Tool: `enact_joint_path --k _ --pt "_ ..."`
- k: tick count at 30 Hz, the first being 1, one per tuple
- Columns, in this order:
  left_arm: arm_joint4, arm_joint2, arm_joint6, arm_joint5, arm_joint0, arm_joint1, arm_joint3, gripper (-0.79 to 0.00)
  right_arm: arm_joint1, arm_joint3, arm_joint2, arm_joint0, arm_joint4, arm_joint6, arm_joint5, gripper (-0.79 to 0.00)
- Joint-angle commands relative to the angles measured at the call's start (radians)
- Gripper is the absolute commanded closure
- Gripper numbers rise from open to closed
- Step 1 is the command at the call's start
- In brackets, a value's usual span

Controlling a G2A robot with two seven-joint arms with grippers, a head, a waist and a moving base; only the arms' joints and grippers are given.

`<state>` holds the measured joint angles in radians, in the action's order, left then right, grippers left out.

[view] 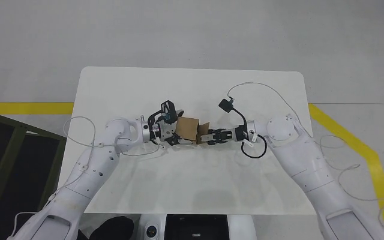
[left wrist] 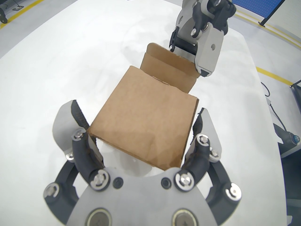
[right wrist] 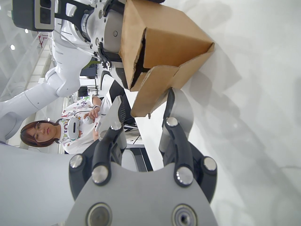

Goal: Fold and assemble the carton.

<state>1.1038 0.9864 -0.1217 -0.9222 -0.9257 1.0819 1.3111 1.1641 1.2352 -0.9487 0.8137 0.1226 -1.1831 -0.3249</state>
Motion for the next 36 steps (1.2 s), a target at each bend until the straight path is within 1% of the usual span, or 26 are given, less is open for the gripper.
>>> enact_joint_path --k 1,9,14,19,25,26,27,29,36 --pt "0.001 -0.001 -0.001 0.000 0.000 0.000 -0.002 -0.785 0.002 -0.001 0.005 -0.005 0.005 0.006 -0.006 -0.345" --pt "0.003 -0.001 -0.007 0.000 -0.001 0.001 -0.002 -0.785 0.010 -0.026 0.014 -0.022 0.016 0.049 -0.029 -0.345" --pt "0.007 -0.007 -0.019 -0.005 0.000 0.002 -0.003 -0.785 0.015 -0.052 0.017 -0.026 0.043 0.078 -0.040 -0.329" --pt "0.006 -0.009 -0.024 -0.005 0.002 0.003 -0.004 -0.785 0.020 -0.070 0.024 -0.033 0.061 0.076 -0.050 -0.289" --pt "0.008 -0.010 -0.029 -0.004 0.003 0.004 -0.005 -0.785 0.024 -0.085 0.033 -0.041 0.064 0.074 -0.045 -0.280" --pt "0.006 -0.010 -0.030 -0.004 0.003 0.004 -0.005 -0.785 0.025 -0.087 0.034 -0.041 0.065 0.074 -0.045 -0.271" --pt "0.005 -0.010 -0.031 -0.004 0.003 0.004 -0.005 -0.785 0.025 -0.091 0.035 -0.041 0.064 0.072 -0.046 -0.240" --pt "0.006 -0.010 -0.033 -0.003 0.003 0.004 -0.006 -0.785 0.025 -0.097 0.035 -0.038 0.062 0.073 -0.049 -0.225" --pt "0.006 -0.009 -0.037 -0.003 0.002 0.004 -0.004 -0.785 0.024 -0.095 0.034 -0.033 0.054 0.070 -0.043 -0.219"
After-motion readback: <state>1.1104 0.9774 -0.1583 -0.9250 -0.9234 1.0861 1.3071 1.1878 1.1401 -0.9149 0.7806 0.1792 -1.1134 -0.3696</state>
